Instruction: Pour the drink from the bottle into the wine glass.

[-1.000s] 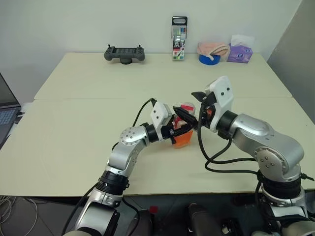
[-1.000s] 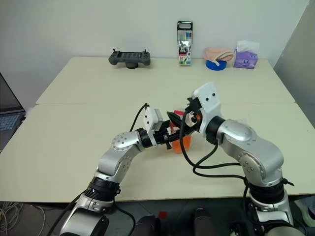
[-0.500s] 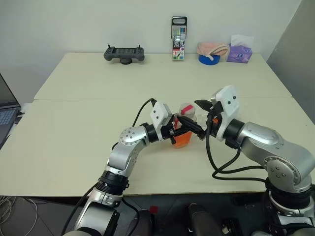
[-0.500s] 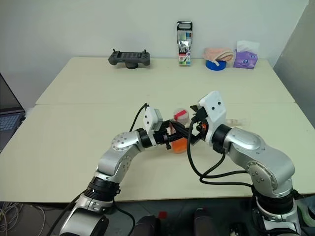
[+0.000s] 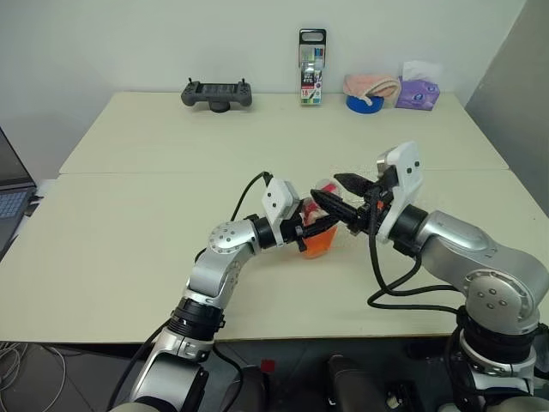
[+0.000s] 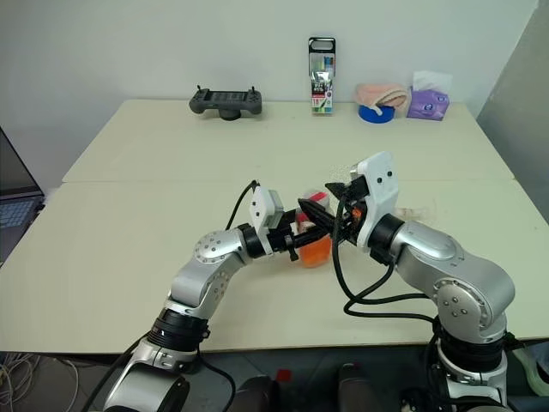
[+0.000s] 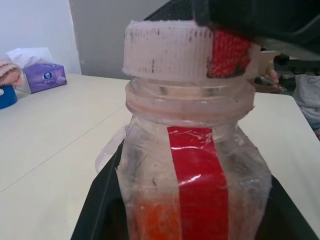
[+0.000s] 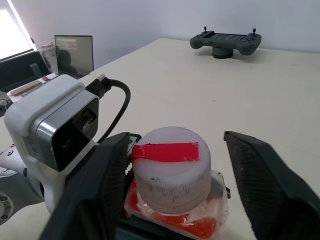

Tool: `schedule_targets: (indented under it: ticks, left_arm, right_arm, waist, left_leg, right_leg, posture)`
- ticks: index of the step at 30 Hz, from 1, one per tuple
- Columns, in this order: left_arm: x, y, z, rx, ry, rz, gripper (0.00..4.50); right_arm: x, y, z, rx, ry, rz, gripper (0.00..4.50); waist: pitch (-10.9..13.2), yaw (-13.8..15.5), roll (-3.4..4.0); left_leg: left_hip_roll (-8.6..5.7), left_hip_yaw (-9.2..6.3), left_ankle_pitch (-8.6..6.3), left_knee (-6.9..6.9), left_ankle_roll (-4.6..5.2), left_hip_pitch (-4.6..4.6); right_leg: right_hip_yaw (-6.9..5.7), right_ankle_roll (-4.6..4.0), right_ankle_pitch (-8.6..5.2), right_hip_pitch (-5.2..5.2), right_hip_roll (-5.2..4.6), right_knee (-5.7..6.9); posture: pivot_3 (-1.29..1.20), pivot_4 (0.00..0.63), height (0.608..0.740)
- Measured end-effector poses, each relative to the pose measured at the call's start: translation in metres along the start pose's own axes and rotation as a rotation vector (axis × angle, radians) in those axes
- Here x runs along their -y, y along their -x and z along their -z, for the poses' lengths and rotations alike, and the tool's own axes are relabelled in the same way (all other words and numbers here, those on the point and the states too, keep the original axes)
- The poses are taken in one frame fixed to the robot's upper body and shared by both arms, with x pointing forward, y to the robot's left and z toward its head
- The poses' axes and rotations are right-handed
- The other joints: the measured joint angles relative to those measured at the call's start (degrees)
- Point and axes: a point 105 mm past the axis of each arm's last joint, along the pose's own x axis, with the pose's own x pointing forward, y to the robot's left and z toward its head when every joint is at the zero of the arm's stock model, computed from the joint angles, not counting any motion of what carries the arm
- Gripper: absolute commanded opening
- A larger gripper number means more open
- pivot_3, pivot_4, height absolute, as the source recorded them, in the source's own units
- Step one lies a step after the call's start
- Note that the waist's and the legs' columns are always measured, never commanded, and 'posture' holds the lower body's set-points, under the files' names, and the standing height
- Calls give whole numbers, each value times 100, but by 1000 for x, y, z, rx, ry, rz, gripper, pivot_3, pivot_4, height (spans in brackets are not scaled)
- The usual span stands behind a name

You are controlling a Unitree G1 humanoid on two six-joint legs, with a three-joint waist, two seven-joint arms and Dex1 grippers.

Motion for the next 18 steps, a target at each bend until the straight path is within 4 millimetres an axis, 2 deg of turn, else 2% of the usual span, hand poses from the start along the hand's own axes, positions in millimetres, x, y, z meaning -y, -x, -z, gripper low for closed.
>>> schedule_targets:
  ticks: [1,2,11,18]
  left_arm:
    - [0,0,0,-1,0,0,1712]
    - [0,0,0,-1,-1,0,1712]
    - [0,0,-1,6,-7,0,1709]
    - [-1,-3,-23,69,-78,12,1706]
  right_arm:
    - [0,0,0,0,0,0,1809]
    - [0,0,0,0,-2,2,1781]
    - [1,0,-4,-12,29,-5,1780]
    - [0,7,-28,23,41,-89,1780]
  waist:
    - [0,0,0]
    - [0,0,0]
    - [0,0,0]
    - [0,5,0]
  left_leg:
    - [0,0,0,0,0,0]
    - [0,0,0,0,0,0]
    - [0,0,0,0,0,0]
    - [-1,0,0,-1,1,-3]
  right_leg:
    - [0,0,0,0,0,0]
    - [0,0,0,0,0,0]
    - [0,3,-2,0,0,0]
    - [-1,-2,1,1,-1,-5]
  posture:
    - [0,150,740]
    - [0,150,740]
    - [0,150,740]
    - [0,150,740]
